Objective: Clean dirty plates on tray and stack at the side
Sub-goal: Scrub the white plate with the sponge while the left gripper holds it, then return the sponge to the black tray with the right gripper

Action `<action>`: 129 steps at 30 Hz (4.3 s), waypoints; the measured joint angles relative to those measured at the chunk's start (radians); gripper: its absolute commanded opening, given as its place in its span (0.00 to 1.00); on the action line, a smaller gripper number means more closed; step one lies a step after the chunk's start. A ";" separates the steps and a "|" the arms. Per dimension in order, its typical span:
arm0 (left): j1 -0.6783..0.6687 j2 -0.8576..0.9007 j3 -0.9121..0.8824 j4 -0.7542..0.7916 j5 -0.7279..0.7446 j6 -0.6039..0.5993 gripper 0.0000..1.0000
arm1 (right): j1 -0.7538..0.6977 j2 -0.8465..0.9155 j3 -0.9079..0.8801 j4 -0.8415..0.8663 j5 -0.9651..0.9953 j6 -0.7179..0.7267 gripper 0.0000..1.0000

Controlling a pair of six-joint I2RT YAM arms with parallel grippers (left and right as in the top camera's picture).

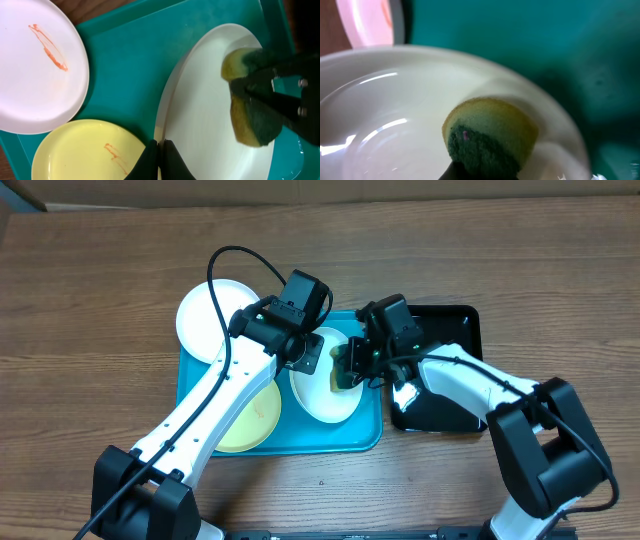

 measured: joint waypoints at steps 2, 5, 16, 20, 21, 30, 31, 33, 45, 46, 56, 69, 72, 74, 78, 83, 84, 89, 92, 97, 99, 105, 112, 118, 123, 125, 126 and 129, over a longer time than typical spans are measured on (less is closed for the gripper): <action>0.000 0.000 0.000 0.000 0.000 0.000 0.04 | -0.022 0.011 0.000 0.000 -0.021 0.004 0.04; 0.000 0.000 0.000 0.000 0.000 -0.003 0.04 | -0.052 0.016 0.000 0.000 -0.072 0.007 0.04; 0.000 0.000 0.000 0.000 0.000 -0.007 0.04 | -0.074 0.016 0.000 -0.027 -0.233 0.069 0.04; 0.000 0.000 0.000 0.001 -0.005 -0.023 0.04 | -0.074 0.016 0.000 -0.039 -0.251 0.082 0.04; 0.000 0.000 0.000 0.002 -0.005 -0.026 0.04 | -0.074 0.016 0.000 -0.039 -0.252 0.083 0.04; 0.000 0.000 0.000 0.012 -0.008 -0.042 0.04 | -0.093 0.016 0.000 -0.015 -0.255 0.113 0.04; 0.000 0.000 0.000 0.012 -0.008 -0.044 0.04 | -0.100 0.016 0.000 -0.008 -0.255 0.116 0.04; 0.000 0.000 0.000 0.012 -0.008 -0.045 0.04 | -0.111 0.016 0.000 0.003 -0.255 0.130 0.04; 0.000 0.000 0.000 0.013 -0.007 -0.045 0.04 | -0.126 0.016 0.000 -0.038 -0.259 0.161 0.04; 0.000 0.000 0.000 0.014 -0.007 -0.045 0.04 | -0.126 0.016 0.000 -0.042 -0.259 0.161 0.04; 0.000 0.000 0.000 0.030 0.038 -0.044 0.04 | -0.126 0.016 0.000 -0.046 -0.260 0.164 0.04; 0.052 0.000 0.000 0.023 0.129 -0.024 0.04 | -0.126 0.016 0.000 -0.058 -0.262 0.176 0.04; 0.109 -0.001 0.000 0.025 0.190 -0.017 0.04 | -0.122 0.016 0.000 -0.061 -0.270 0.182 0.04; 0.141 -0.003 0.000 0.026 0.229 -0.013 0.04 | -0.113 0.016 0.000 -0.061 -0.274 0.186 0.04; 0.178 -0.010 0.000 0.026 0.284 0.007 0.04 | -0.081 0.016 0.000 -0.060 -0.304 0.188 0.04; 0.177 -0.015 0.000 0.026 0.315 0.022 0.04 | -0.032 0.016 0.000 -0.053 -0.400 0.190 0.04; 0.177 -0.015 0.000 0.026 0.317 0.024 0.04 | -0.026 0.016 0.000 -0.044 -0.424 0.190 0.04; 0.177 -0.016 0.000 0.023 0.308 0.029 0.04 | -0.032 0.016 -0.002 0.097 -0.546 0.202 0.04; 0.177 -0.016 0.000 0.010 0.290 0.030 0.04 | -0.069 0.016 0.004 0.110 -0.585 0.217 0.04; 0.177 -0.016 0.000 -0.011 0.261 0.032 0.04 | -0.150 0.016 0.013 0.112 -0.616 0.212 0.04; 0.177 -0.016 0.000 -0.011 0.256 0.032 0.04 | -0.172 0.016 0.013 0.111 -0.627 0.197 0.04; 0.167 -0.015 0.000 -0.013 0.249 0.032 0.12 | -0.189 0.008 0.014 0.068 -0.634 0.152 0.04; 0.159 0.037 0.000 -0.023 0.251 0.025 0.25 | -0.219 -0.060 0.129 -0.381 -0.370 -0.012 0.04; 0.159 0.100 0.000 -0.022 0.271 0.024 0.31 | -0.254 -0.095 0.294 -0.697 0.072 -0.129 0.04; 0.154 0.163 0.000 -0.020 0.295 0.024 0.25 | -0.291 -0.100 0.299 -0.768 0.346 -0.159 0.04; 0.148 0.195 0.000 -0.018 0.298 0.024 0.23 | -0.303 -0.100 0.289 -0.765 0.407 -0.164 0.04; 0.144 0.211 0.000 -0.018 0.299 0.024 0.23 | -0.307 -0.100 0.280 -0.759 0.430 -0.166 0.04; 0.137 0.254 0.000 -0.014 0.299 0.024 0.26 | -0.313 -0.100 0.248 -0.736 0.472 -0.171 0.10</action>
